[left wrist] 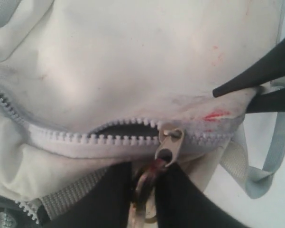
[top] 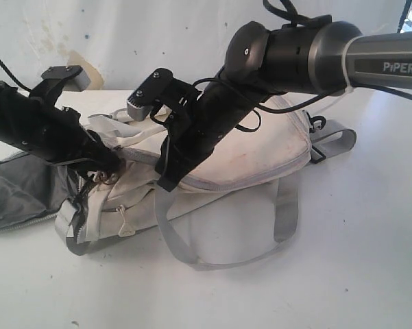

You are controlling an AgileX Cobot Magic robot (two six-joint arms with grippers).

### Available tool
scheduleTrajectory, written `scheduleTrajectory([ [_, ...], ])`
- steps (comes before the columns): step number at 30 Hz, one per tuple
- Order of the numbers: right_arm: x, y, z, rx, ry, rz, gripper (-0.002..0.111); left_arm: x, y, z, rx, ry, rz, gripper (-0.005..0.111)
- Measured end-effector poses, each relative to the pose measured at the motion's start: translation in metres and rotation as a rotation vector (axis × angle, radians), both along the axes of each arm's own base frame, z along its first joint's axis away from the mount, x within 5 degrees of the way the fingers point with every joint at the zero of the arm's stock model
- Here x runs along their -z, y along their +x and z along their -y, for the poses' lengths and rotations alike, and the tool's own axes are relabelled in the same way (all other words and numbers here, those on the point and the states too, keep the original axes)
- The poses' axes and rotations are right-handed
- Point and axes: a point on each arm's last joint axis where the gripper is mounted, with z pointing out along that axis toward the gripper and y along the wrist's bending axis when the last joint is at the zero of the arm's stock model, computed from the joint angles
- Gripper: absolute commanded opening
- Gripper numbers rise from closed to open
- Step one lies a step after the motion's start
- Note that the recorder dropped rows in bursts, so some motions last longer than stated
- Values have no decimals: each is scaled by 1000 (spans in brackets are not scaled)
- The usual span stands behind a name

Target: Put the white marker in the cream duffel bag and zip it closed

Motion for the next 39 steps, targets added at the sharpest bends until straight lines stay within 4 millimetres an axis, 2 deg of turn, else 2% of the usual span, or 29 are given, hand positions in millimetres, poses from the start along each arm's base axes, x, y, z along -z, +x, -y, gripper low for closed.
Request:
scheduleTrajectory([
  [5,0,0,0,-1,-1,-2,0,1,-3,-1,12,9,-36,0],
  [7,0,0,0,-2,-1,-3,0,-5,-3,-6,1,79,-49,0],
  [10,-1,0,-1,7,13,-4,0,-30,-6,-13,-36,134,5,0],
  [14,-2,1,-2,20,31,-3,0,-47,-5,-18,-65,183,44,0],
  [21,-2,0,-4,34,42,-12,0,-46,-3,-27,-168,286,17,0],
  [30,-5,3,-5,76,43,14,0,-50,9,-31,-382,258,91,0],
  [35,-2,7,0,142,-8,20,0,-32,26,-33,-382,336,135,0],
  [39,-3,11,2,181,-18,46,0,-36,37,-33,-425,300,249,0],
])
